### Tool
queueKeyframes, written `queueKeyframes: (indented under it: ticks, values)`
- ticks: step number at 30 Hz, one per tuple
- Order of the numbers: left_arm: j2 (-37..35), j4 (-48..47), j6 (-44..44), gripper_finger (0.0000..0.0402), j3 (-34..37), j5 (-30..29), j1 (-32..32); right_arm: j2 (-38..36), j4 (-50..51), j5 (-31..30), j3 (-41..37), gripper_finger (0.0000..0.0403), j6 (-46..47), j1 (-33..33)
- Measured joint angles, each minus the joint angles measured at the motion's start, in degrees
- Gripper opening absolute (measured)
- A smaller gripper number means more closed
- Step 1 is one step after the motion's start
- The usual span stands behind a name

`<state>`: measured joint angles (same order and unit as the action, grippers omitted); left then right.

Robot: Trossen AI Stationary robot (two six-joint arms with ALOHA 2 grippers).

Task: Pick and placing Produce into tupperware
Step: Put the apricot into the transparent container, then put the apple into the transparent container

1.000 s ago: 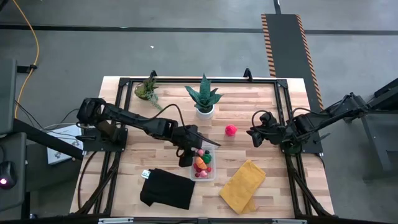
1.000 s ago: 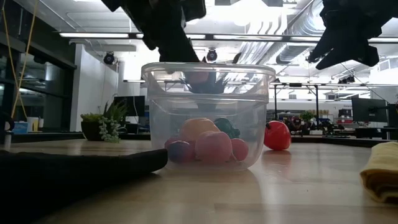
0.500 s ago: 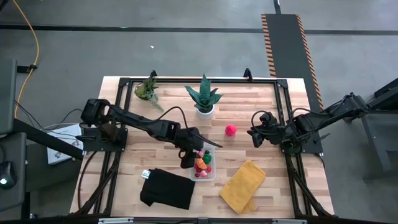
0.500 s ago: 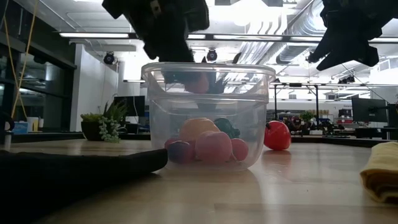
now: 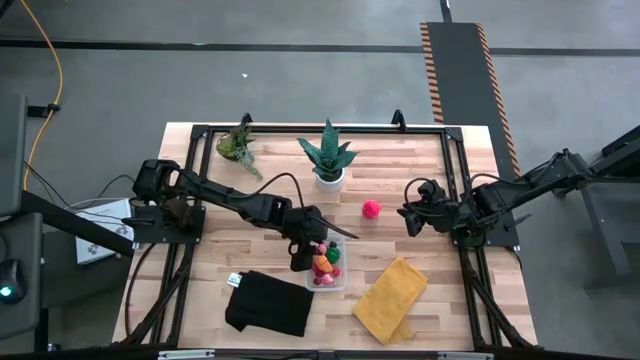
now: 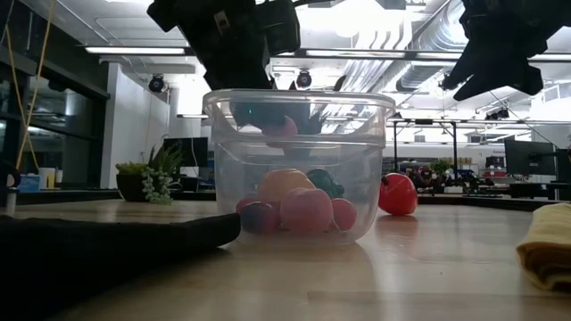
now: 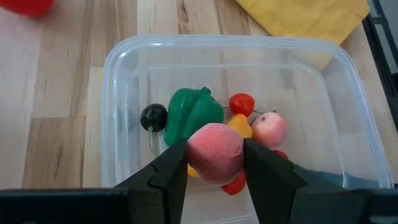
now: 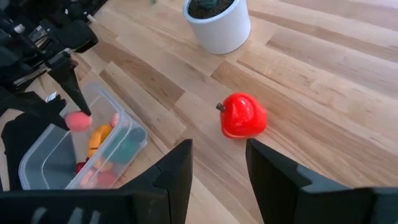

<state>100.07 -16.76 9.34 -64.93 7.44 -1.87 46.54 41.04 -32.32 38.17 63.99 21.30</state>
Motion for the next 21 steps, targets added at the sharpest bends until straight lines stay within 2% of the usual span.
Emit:
queueKeyframes:
  ticks: [13, 17, 21]
  values:
    - [0.0, 0.4, 0.1, 0.0214, 0.0, -0.9, 0.0, 0.0, 0.4, -1.6, 0.0, 0.0141, -2.4, 0.0]
    - [-0.4, 0.7, 0.1, 0.0214, 0.0, -0.9, 0.0, 0.0, 0.5, -1.7, 0.0, 0.0141, -2.6, 0.0]
    - [-1.1, -0.3, 0.1, 0.0191, -2.3, -1.0, 0.0, 0.0, 0.3, -1.7, 0.0, 0.0141, -2.6, 0.0]
